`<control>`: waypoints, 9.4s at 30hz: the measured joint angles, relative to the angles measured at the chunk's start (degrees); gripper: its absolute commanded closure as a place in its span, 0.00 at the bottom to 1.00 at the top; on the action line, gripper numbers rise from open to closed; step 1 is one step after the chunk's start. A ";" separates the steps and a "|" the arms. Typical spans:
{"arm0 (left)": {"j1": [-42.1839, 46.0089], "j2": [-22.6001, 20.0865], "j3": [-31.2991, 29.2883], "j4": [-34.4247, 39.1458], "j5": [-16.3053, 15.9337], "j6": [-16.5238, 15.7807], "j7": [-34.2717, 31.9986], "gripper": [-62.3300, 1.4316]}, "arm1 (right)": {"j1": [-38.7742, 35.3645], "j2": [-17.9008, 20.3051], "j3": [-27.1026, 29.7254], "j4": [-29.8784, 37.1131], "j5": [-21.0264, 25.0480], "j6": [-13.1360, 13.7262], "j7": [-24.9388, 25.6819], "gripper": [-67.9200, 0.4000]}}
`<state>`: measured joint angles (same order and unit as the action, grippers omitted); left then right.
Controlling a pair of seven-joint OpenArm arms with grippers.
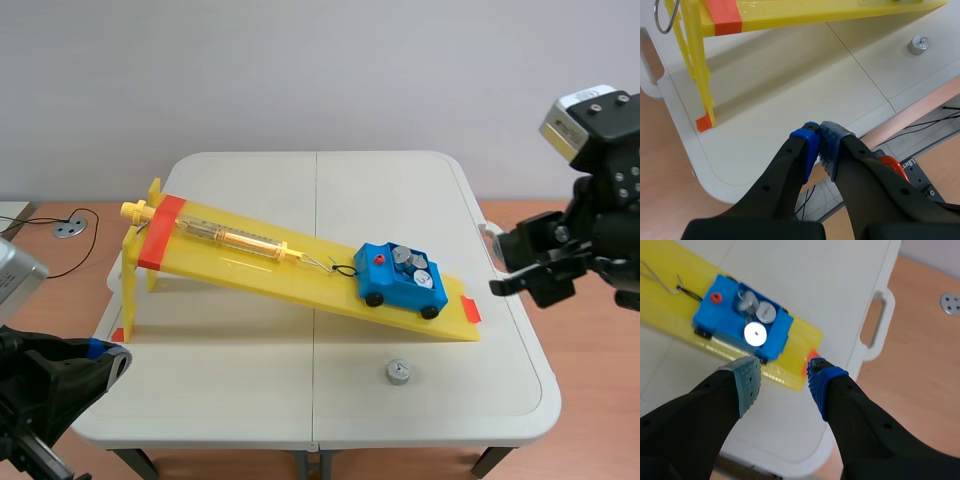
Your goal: Place the four metal weights on the blue cart on the ramp.
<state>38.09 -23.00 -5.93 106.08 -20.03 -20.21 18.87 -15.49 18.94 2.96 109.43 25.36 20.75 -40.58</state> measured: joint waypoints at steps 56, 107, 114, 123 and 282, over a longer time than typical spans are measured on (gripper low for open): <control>0.00 0.00 0.00 0.00 0.00 0.00 0.02 0.93 | 9.88 -11.96 -20.72 -37.81 -21.09 -2.19 19.80 0.75; -0.02 -0.02 0.00 0.00 0.00 0.00 0.00 0.93 | 5.07 -2.60 -4.07 -4.33 -5.05 -3.19 0.63 0.98; -0.02 -0.02 0.00 0.00 0.00 0.00 0.02 0.93 | 11.58 -7.67 -7.65 -12.41 -8.07 -3.63 0.66 0.98; -0.02 0.00 0.00 0.00 0.00 0.00 0.00 0.93 | 16.31 -10.84 -12.48 -20.37 -11.96 -4.04 1.77 0.98; -2.56 12.07 20.76 14.51 24.48 13.38 11.43 0.00 | -12.52 -5.14 7.93 5.18 8.26 14.36 4.55 0.03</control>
<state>35.53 -10.94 14.83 120.60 4.45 -6.83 30.30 -28.01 13.80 10.90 114.61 33.63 35.11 -36.03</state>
